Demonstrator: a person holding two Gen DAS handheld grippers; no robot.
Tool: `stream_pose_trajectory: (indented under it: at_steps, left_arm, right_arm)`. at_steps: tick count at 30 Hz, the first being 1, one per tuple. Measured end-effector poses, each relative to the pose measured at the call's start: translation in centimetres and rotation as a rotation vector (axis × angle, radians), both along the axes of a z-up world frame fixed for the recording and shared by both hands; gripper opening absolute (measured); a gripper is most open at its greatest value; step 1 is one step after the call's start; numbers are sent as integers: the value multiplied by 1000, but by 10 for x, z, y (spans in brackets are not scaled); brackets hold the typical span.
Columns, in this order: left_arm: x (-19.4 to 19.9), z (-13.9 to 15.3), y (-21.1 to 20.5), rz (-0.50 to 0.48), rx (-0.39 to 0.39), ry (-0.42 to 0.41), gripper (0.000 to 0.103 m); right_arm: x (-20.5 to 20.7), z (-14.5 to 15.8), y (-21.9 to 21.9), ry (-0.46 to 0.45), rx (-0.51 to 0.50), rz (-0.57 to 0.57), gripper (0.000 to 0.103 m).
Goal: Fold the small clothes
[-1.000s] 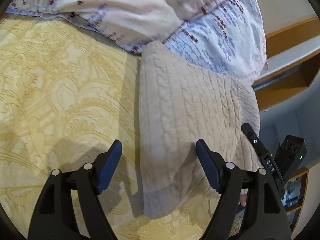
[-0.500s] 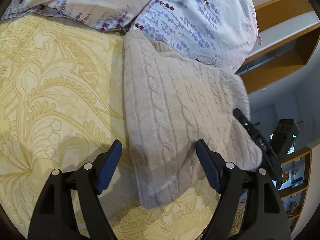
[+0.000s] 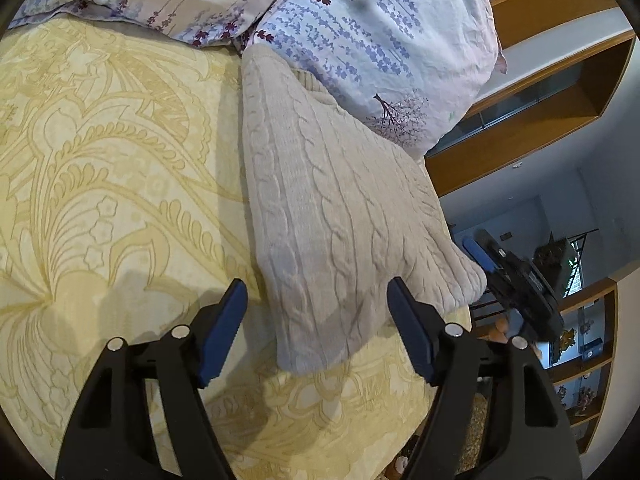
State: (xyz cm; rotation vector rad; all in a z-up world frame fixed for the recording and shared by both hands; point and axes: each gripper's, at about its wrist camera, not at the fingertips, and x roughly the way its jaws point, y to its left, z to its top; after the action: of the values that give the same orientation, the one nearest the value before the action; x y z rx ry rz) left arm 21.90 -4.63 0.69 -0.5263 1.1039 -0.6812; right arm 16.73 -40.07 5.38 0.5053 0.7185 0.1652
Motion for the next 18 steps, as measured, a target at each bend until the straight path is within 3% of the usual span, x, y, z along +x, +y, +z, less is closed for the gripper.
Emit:
stream_pose_trajectory:
  at_steps: [3,9,11,14,18]
  left_arm:
    - [-4,-3,0,1,1,11,66]
    - [-9,-11,-5,-6,-3,40,52]
    - [-10,-13,-8,-16,-16,53,41]
    - [-13,-12,-8,-21,-2,40,28]
    - [-17,-8,-4,-30,-2,24,20]
  right_arm:
    - [-15,3,16,-9,1,60,46]
    - [-22,-1,45,9,-115,125,44]
    - [-22,-6,49,15,-130,140,14]
    - [-29,0,48,-25,-180,115,11]
    - [-48,15,40,-101,-203,70,10]
